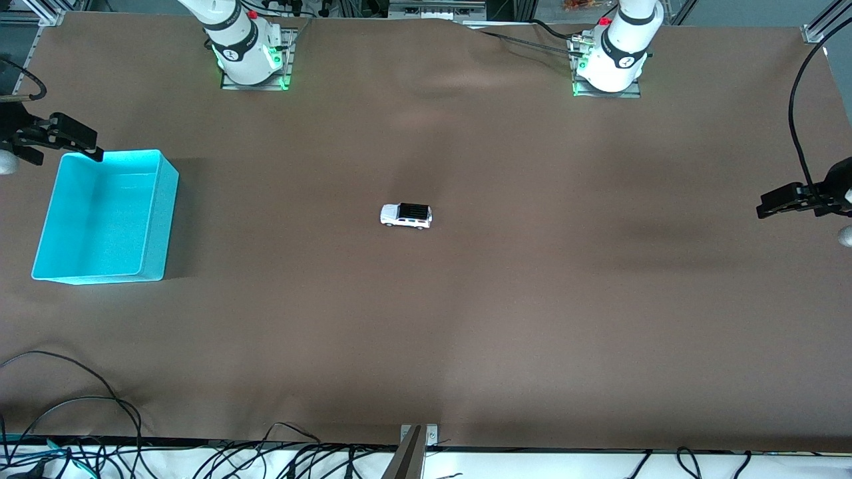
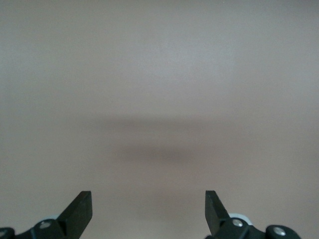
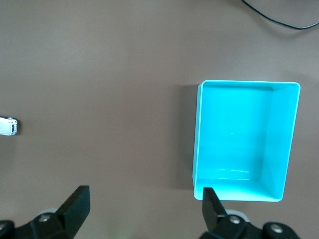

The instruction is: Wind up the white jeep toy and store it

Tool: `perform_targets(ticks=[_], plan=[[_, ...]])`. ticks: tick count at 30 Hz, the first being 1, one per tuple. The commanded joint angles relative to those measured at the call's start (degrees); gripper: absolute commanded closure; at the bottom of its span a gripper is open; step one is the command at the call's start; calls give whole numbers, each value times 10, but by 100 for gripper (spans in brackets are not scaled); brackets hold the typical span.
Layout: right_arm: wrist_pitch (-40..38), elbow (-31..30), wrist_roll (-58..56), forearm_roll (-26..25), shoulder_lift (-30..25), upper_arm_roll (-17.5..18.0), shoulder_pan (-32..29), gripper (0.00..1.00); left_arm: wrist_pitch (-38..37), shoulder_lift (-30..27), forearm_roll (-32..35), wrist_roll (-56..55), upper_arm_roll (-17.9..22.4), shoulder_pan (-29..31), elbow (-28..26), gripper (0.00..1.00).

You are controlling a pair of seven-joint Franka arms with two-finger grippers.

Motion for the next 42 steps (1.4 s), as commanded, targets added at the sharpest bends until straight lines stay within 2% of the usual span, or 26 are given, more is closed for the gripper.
perform_targets(ticks=[1, 17, 19, 25, 32, 37, 42], plan=[[-7, 12, 9, 7, 4, 0, -1, 0, 1, -4, -16, 13, 1, 1, -6, 0], [3, -2, 10, 8, 37, 2, 11, 0, 11, 6, -16, 13, 1, 0, -6, 0], [29, -34, 10, 8, 26, 3, 11, 0, 11, 7, -16, 13, 1, 0, -6, 0], [138, -183, 15, 9, -36, 24, 12, 0, 11, 8, -16, 13, 1, 1, -6, 0], [247, -290, 37, 9, -58, 49, 12, 0, 14, 11, -16, 13, 2, 1, -5, 0], [310, -332, 91, 10, -56, 73, 12, 0, 14, 11, -16, 13, 2, 1, -6, 0], [333, -339, 197, 10, -29, 114, 12, 0, 13, 11, -16, 13, 1, 1, -6, 0]])
